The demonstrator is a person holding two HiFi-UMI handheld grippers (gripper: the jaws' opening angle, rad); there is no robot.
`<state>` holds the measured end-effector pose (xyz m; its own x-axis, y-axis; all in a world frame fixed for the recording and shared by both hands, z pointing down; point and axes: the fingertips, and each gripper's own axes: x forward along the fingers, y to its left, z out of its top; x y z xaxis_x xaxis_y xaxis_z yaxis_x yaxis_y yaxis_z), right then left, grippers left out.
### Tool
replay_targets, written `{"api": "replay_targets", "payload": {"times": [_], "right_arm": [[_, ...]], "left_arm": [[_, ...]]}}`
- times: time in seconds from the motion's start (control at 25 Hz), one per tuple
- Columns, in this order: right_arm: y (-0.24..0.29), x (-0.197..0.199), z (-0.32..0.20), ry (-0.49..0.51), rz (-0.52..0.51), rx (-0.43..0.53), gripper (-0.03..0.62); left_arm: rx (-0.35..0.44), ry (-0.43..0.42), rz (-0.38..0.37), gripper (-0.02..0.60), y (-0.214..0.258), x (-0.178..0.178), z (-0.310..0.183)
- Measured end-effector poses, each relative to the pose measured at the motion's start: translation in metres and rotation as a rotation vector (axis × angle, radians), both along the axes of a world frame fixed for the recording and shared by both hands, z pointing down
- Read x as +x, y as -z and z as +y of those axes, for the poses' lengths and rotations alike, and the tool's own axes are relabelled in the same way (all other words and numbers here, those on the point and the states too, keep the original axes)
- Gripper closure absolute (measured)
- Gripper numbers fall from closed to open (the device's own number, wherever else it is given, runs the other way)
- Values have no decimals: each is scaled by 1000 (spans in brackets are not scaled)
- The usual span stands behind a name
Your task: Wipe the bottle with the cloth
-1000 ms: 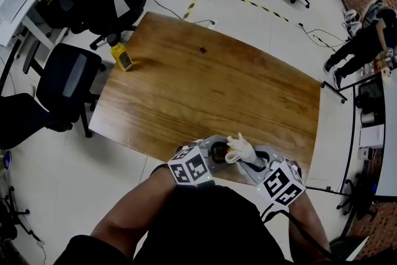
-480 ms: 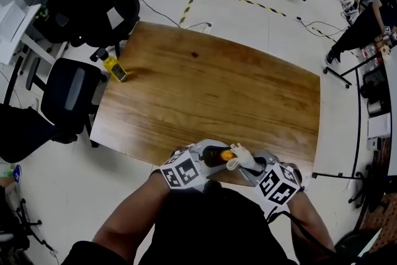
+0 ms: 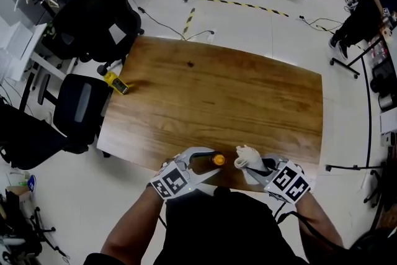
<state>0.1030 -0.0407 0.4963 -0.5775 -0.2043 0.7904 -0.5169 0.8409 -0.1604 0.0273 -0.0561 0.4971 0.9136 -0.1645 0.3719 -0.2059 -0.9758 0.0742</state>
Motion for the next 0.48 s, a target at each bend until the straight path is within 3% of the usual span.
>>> {"api": "replay_targets", "payload": {"times": [0.28, 0.36, 0.48], "right_arm": [[9, -1, -19, -258, -351, -47, 513], [9, -4, -17, -290, -389, -52, 513], [17, -10, -10, -340, -434, -37, 513]], "left_arm": [[-70, 365, 65, 410, 26, -46, -5], [-93, 420, 57, 425, 28, -58, 1], [-109, 473, -6, 511, 30, -80, 10]]}}
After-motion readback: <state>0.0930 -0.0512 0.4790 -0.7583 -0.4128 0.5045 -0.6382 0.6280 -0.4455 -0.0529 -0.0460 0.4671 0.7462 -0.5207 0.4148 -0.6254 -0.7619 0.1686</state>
